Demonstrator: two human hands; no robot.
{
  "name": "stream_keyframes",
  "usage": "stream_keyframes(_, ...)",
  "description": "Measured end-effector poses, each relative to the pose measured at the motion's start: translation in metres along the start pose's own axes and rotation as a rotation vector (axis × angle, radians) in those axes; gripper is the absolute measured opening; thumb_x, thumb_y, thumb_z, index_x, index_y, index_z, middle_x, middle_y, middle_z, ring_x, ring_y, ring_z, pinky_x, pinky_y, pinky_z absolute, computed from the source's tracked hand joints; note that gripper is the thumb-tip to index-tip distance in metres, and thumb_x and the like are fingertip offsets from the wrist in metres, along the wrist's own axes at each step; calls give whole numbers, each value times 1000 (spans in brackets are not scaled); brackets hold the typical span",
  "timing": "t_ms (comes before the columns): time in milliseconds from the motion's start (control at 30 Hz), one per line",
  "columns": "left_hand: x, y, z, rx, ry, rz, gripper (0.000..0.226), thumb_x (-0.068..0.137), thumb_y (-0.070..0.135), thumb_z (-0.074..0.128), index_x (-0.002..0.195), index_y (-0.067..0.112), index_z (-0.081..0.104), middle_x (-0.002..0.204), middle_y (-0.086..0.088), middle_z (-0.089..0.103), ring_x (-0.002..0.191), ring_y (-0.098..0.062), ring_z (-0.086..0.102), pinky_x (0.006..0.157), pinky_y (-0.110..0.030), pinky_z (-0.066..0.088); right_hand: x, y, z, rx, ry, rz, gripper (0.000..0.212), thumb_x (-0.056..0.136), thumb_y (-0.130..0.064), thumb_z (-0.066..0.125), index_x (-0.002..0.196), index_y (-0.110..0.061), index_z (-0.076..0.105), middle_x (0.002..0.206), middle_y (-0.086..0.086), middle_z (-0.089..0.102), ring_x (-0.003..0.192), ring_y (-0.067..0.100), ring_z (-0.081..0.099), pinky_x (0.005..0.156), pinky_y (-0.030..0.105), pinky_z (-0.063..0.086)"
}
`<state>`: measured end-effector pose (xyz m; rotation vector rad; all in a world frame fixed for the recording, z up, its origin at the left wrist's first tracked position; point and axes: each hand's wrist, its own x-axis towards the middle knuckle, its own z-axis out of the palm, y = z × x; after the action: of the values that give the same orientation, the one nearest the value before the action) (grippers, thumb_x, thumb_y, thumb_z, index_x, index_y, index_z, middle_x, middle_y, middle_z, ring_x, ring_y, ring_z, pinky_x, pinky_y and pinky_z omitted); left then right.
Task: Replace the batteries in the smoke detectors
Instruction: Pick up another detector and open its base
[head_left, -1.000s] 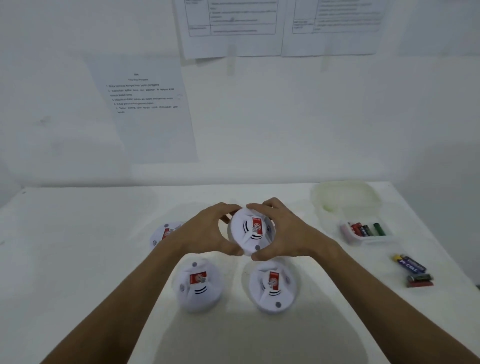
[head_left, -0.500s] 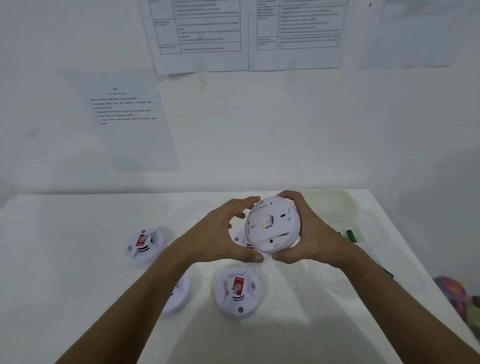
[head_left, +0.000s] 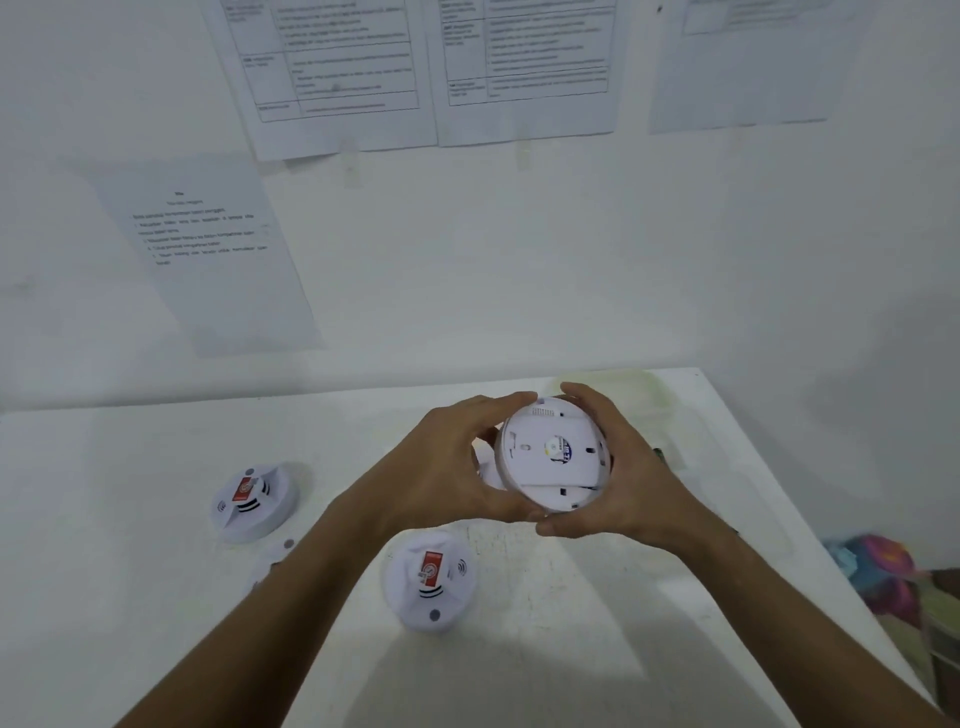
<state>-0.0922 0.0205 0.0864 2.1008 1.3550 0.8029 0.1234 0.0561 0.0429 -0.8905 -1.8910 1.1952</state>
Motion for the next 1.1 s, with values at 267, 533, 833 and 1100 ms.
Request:
stream_keyframes(267,19,27,34,-78,-88,-23,72,70,31,84,134,34,51,122,20,62,104,-7,64,80,-27,57,-29,12,-47,52,25,-19,108,43,-2,95,136,-25,44,123,-17,60,116,9,58,83,20,53)
stream_keyframes(533,32,57,69,55,8,-80,60,70,38,83,124,29,58,109,16,65,85,3,66,72,-11,52,-44,25,-74,14,24,-50,90,49,-2,91,129,-22,53,120,-15,62,112,10,60,84,18,51)
stream_keyframes(833,39,63,85,47,144,-246,57,63,45,86,112,32,60,109,16,65,74,0,68,68,-19,57,-48,40,-81,118,100,21,89,49,-23,89,125,-27,43,122,-5,59,110,19,61,78,34,58)
stream_keyframes(1100,40,73,81,-367,213,-393,34,85,14,65,119,21,63,115,3,65,80,-13,73,78,-39,61,-37,45,-79,215,149,11,93,52,-19,88,134,-24,43,129,-5,58,123,18,56,98,39,52)
